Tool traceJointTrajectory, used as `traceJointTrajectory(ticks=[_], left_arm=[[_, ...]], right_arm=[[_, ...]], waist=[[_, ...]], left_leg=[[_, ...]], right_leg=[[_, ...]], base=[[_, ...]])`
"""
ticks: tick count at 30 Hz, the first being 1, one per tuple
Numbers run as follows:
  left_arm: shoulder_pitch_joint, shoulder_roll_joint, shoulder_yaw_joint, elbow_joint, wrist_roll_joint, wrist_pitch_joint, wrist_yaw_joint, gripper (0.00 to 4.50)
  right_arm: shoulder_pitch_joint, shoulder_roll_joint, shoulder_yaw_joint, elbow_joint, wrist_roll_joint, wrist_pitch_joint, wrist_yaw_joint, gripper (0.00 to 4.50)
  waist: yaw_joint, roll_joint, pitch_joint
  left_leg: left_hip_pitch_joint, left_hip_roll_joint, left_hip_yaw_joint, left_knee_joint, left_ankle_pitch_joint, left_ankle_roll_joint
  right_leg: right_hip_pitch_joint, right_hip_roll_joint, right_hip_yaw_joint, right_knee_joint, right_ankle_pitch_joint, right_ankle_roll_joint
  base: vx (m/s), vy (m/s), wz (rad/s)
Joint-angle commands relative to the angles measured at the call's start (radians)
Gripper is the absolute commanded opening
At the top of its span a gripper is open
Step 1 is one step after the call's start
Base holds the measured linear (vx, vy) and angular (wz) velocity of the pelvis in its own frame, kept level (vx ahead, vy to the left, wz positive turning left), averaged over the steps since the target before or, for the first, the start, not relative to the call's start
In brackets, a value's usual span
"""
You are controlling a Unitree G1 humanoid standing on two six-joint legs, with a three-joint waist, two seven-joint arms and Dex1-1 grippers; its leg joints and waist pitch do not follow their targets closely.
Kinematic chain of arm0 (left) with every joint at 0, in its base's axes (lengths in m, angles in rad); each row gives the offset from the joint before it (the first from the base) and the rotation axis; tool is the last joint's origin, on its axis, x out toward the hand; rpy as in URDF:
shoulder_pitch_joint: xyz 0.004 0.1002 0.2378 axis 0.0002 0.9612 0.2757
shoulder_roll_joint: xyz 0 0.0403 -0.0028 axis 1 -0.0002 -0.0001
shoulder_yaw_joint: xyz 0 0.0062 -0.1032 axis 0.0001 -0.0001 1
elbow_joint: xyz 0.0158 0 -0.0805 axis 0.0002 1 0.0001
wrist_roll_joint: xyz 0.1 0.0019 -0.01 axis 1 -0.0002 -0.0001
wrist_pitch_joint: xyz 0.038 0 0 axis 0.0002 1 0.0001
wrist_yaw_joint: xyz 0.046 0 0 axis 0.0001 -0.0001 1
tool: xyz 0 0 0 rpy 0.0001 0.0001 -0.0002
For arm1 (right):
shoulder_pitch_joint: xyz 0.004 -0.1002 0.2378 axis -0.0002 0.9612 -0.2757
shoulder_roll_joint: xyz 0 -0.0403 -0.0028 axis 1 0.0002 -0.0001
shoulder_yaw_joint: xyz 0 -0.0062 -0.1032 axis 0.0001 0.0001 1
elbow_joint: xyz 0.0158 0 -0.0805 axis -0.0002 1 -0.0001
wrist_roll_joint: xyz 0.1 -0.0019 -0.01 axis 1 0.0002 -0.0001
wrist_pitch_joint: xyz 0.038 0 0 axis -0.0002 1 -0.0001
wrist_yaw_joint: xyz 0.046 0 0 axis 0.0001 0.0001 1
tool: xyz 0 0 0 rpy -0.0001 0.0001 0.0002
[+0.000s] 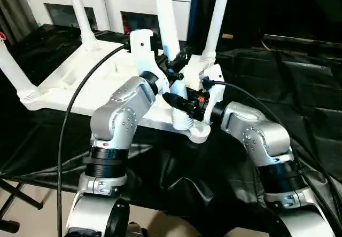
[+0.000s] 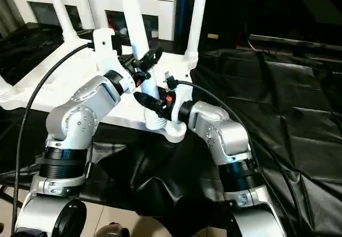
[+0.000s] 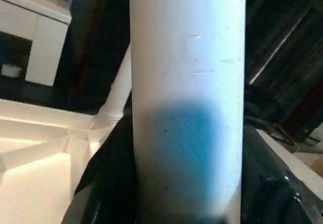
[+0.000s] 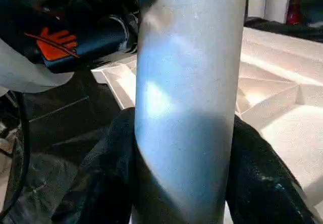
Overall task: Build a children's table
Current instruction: Pick table leg
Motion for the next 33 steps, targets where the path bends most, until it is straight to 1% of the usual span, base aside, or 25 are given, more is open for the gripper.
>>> traceJointTrajectory(ticks=[1,2,3,5,7,8,9,10,11,12,13,14,15,16,17,18,19,20,22,26,27,29,31,32,33], left_arm=[[-0.024,0.015,0.010,0.010,-0.002,-0.008,-0.026,1.93],[-0.025,0.020,0.004,0.010,-0.003,-0.006,-0.040,1.92],[-0.026,0.027,-0.004,0.013,-0.009,-0.003,-0.061,1.90],[-0.026,0.040,-0.009,0.016,-0.021,0.005,-0.097,1.89],[-0.026,0.057,-0.016,0.023,-0.034,0.016,-0.141,1.89],[-0.024,0.072,-0.025,0.023,-0.044,0.025,-0.178,1.88],[-0.022,0.089,-0.036,0.021,-0.056,0.038,-0.221,1.88],[-0.021,0.100,-0.042,0.020,-0.063,0.047,-0.248,1.88],[-0.019,0.109,-0.045,0.014,-0.079,0.062,-0.279,1.88],[-0.018,0.113,-0.045,0.012,-0.089,0.071,-0.295,1.88],[-0.015,0.123,-0.048,0.004,-0.112,0.091,-0.333,1.88],[-0.010,0.134,-0.049,-0.008,-0.143,0.109,-0.385,1.88],[-0.008,0.136,-0.048,-0.013,-0.156,0.111,-0.407,1.88],[-0.006,0.135,-0.040,-0.024,-0.188,0.128,-0.436,1.88],[-0.006,0.131,-0.027,-0.034,-0.229,0.139,-0.465,1.88],[-0.006,0.131,-0.026,-0.035,-0.230,0.139,-0.467,1.88],[-0.006,0.129,-0.020,-0.043,-0.258,0.148,-0.490,1.88],[-0.005,0.129,-0.017,-0.049,-0.274,0.152,-0.504,1.88],[0.000,0.132,-0.010,-0.070,-0.318,0.168,-0.551,1.88],[0.001,0.135,-0.004,-0.076,-0.344,0.182,-0.582,1.88],[0.002,0.138,-0.005,-0.076,-0.344,0.183,-0.588,1.88],[0.004,0.149,-0.009,-0.075,-0.347,0.184,-0.598,1.88],[0.005,0.152,-0.007,-0.074,-0.352,0.185,-0.594,1.88],[0.006,0.154,-0.007,-0.074,-0.353,0.186,-0.594,1.88],[0.006,0.154,-0.007,-0.075,-0.352,0.186,-0.594,1.88]], right_arm=[[-0.003,-0.003,0.011,-0.043,0.008,-0.009,0.023,1.86],[-0.005,-0.002,0.005,-0.041,0.015,-0.002,0.024,1.86],[-0.012,-0.005,-0.011,-0.031,0.026,0.003,0.028,2.21],[-0.023,-0.025,-0.022,-0.022,0.044,0.022,0.050,2.56],[-0.030,-0.054,-0.024,-0.022,0.060,0.035,0.092,2.63],[-0.034,-0.080,-0.020,-0.032,0.074,0.056,0.133,2.84],[-0.038,-0.113,-0.010,-0.043,0.087,0.079,0.182,2.84],[-0.041,-0.135,-0.003,-0.051,0.094,0.095,0.213,2.84],[-0.043,-0.160,0.008,-0.055,0.094,0.106,0.244,2.93],[-0.045,-0.173,0.015,-0.056,0.091,0.108,0.258,2.94],[-0.048,-0.200,0.015,-0.063,0.112,0.132,0.299,2.94],[-0.056,-0.229,0.006,-0.069,0.152,0.168,0.350,2.94],[-0.062,-0.237,-0.002,-0.070,0.171,0.184,0.367,2.94],[-0.072,-0.244,-0.017,-0.066,0.200,0.208,0.386,2.94],[-0.083,-0.247,-0.027,-0.056,0.220,0.228,0.394,2.94],[-0.083,-0.247,-0.027,-0.055,0.221,0.229,0.394,2.94],[-0.089,-0.251,-0.029,-0.047,0.230,0.240,0.404,2.94],[-0.092,-0.254,-0.029,-0.042,0.234,0.246,0.410,2.94],[-0.098,-0.263,-0.022,-0.034,0.239,0.266,0.431,2.94],[-0.099,-0.277,-0.009,-0.032,0.248,0.287,0.470,2.94],[-0.098,-0.283,-0.003,-0.034,0.250,0.291,0.478,2.67],[-0.096,-0.296,0.021,-0.037,0.251,0.303,0.489,2.61],[-0.095,-0.300,0.034,-0.035,0.241,0.298,0.488,2.53],[-0.094,-0.299,0.039,-0.032,0.234,0.293,0.486,2.25],[-0.094,-0.299,0.041,-0.031,0.231,0.292,0.486,2.18]], waist=[[-0.005,-0.007,-0.089],[-0.005,-0.007,-0.089],[-0.006,-0.007,-0.089],[-0.005,-0.007,-0.089],[-0.003,-0.005,-0.091],[-0.004,-0.005,-0.090],[-0.002,-0.006,-0.092],[0.000,-0.005,-0.092],[0.000,-0.005,-0.091],[0.000,-0.007,-0.091],[0.000,-0.013,-0.091],[0.002,-0.013,-0.093],[0.002,-0.013,-0.092],[0.002,-0.012,-0.092],[0.002,-0.014,-0.092],[0.001,-0.015,-0.091],[0.000,-0.018,-0.091],[0.001,-0.016,-0.090],[0.000,-0.018,-0.089],[0.001,-0.018,-0.087],[0.001,-0.019,-0.087],[0.003,-0.021,-0.087],[0.002,-0.023,-0.088],[0.002,-0.023,-0.088],[0.003,-0.022,-0.089]], left_leg=[[0.014,0.031,-0.012,-0.076,-0.181,-0.018],[0.015,0.031,-0.012,-0.077,-0.184,-0.018],[0.016,0.031,-0.012,-0.077,-0.186,-0.018],[0.015,0.031,-0.012,-0.077,-0.181,-0.017],[0.016,0.031,-0.012,-0.076,-0.178,-0.013],[0.016,0.031,-0.012,-0.076,-0.175,-0.011],[0.017,0.030,-0.011,-0.074,-0.168,-0.005],[0.017,0.031,-0.012,-0.074,-0.164,-0.004],[0.015,0.032,-0.011,-0.074,-0.160,-0.004],[0.013,0.030,-0.011,-0.073,-0.156,-0.003],[0.013,0.031,-0.009,-0.072,-0.149,-0.002],[0.013,0.029,-0.008,-0.069,-0.140,0.008],[0.013,0.030,-0.008,-0.069,-0.134,0.015],[0.014,0.031,-0.008,-0.069,-0.134,0.018],[0.013,0.031,-0.007,-0.067,-0.133,0.021],[0.012,0.031,-0.007,-0.067,-0.134,0.020],[0.011,0.032,-0.007,-0.068,-0.135,0.017],[0.014,0.032,-0.007,-0.068,-0.141,0.015],[0.013,0.031,-0.006,-0.068,-0.148,0.013],[0.015,0.032,-0.007,-0.070,-0.160,0.005],[0.016,0.032,-0.008,-0.070,-0.161,0.001],[0.017,0.032,-0.008,-0.071,-0.157,-0.001],[0.015,0.032,-0.009,-0.072,-0.160,-0.005],[0.015,0.032,-0.008,-0.071,-0.159,-0.007],[0.015,0.033,-0.009,-0.071,-0.155,-0.007]], right_leg=[[0.055,-0.073,0.055,-0.087,-0.303,-0.098],[0.055,-0.073,0.055,-0.088,-0.310,-0.095],[0.054,-0.073,0.055,-0.089,-0.313,-0.094],[0.055,-0.073,0.055,-0.088,-0.307,-0.094],[0.057,-0.072,0.056,-0.085,-0.292,-0.097],[0.055,-0.070,0.056,-0.083,-0.276,-0.102],[0.058,-0.069,0.056,-0.081,-0.262,-0.106],[0.059,-0.070,0.057,-0.079,-0.255,-0.109],[0.059,-0.070,0.057,-0.078,-0.246,-0.118],[0.061,-0.071,0.056,-0.077,-0.243,-0.122],[0.061,-0.073,0.057,-0.075,-0.240,-0.128],[0.063,-0.073,0.057,-0.074,-0.236,-0.139],[0.063,-0.073,0.057,-0.073,-0.234,-0.149],[0.062,-0.074,0.057,-0.074,-0.234,-0.154],[0.061,-0.075,0.056,-0.073,-0.238,-0.168],[0.062,-0.076,0.055,-0.073,-0.244,-0.171],[0.063,-0.076,0.055,-0.073,-0.251,-0.170],[0.061,-0.076,0.055,-0.075,-0.268,-0.171],[0.061,-0.075,0.055,-0.078,-0.289,-0.160],[0.059,-0.074,0.054,-0.085,-0.340,-0.129],[0.058,-0.074,0.054,-0.087,-0.353,-0.119],[0.057,-0.073,0.055,-0.087,-0.354,-0.110],[0.058,-0.073,0.054,-0.086,-0.360,-0.102],[0.058,-0.074,0.054,-0.087,-0.364,-0.099],[0.057,-0.075,0.055,-0.086,-0.357,-0.100]], base=[[0.000,0.000,0.00],[0.000,0.000,0.00],[0.000,0.000,0.00],[0.000,0.000,0.00],[0.000,0.000,0.00],[0.000,0.000,0.00],[0.000,0.000,0.00],[0.000,0.000,0.00],[0.000,0.000,0.00],[0.000,0.000,0.00],[0.000,0.000,0.00],[0.000,0.000,0.00],[0.000,0.000,0.00],[0.000,0.000,0.00],[0.000,0.000,0.00],[0.000,0.000,0.00],[0.000,0.000,0.00],[0.000,0.000,0.00],[0.000,0.000,0.00],[0.000,0.000,0.00],[0.000,0.000,0.00],[0.000,0.000,0.00],[0.000,0.000,0.00],[0.000,0.000,0.00],[0.000,0.000,0.00]])
